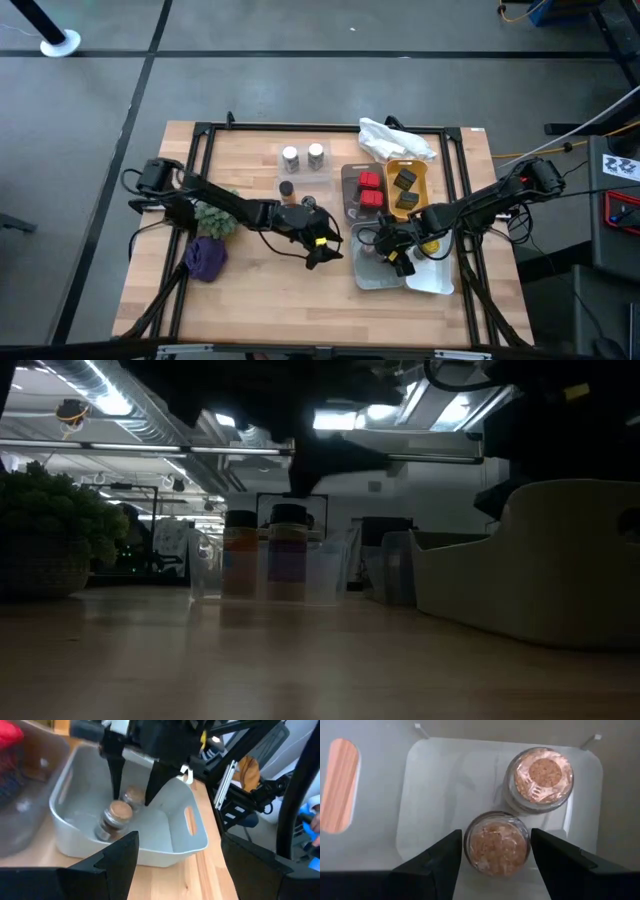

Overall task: Sort spices by type
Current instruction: Put the brown seasoning bottle into the gray bin, then return to Home Position

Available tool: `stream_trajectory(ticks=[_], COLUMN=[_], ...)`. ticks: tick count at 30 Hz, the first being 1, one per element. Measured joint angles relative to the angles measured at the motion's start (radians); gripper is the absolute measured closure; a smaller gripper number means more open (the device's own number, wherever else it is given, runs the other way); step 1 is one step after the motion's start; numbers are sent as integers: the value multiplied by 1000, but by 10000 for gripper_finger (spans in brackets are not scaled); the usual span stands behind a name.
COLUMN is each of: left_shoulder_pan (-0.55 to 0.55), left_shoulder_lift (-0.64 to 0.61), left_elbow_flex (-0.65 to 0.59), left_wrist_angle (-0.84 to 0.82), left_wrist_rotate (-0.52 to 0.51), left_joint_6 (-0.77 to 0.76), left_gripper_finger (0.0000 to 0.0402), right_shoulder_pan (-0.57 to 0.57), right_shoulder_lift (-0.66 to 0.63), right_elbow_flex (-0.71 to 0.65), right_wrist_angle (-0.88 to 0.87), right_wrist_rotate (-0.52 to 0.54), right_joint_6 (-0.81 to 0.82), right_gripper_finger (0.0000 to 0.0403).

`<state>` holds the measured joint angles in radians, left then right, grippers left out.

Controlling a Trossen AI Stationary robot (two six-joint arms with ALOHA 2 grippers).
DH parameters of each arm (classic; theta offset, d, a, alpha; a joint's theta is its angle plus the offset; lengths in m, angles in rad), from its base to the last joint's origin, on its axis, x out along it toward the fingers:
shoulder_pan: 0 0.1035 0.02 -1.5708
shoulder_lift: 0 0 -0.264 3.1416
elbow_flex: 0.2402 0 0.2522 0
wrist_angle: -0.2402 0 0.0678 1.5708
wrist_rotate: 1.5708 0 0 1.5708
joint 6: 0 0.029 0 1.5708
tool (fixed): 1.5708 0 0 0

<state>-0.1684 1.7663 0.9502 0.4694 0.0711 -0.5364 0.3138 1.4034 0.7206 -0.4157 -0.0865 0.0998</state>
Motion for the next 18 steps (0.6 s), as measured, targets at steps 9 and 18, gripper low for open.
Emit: stream_trajectory(ticks=[9,18], left_shoulder_pan=[33,133], left_shoulder_lift=[-235,-619], left_elbow_flex=[1,1], left_wrist_angle=[-255,-544], left_wrist_rotate=[-8,-15], left_joint_6=[101,177], left_gripper_finger=[135,135], right_shoulder_pan=[0,0], right_shoulder_lift=[-7,-40], right_elbow_flex=[126,306], right_wrist_angle=[-203,-469], right_wrist_rotate=[0,5], right_joint_6=[-1,-48], right_gripper_finger=[167,166])
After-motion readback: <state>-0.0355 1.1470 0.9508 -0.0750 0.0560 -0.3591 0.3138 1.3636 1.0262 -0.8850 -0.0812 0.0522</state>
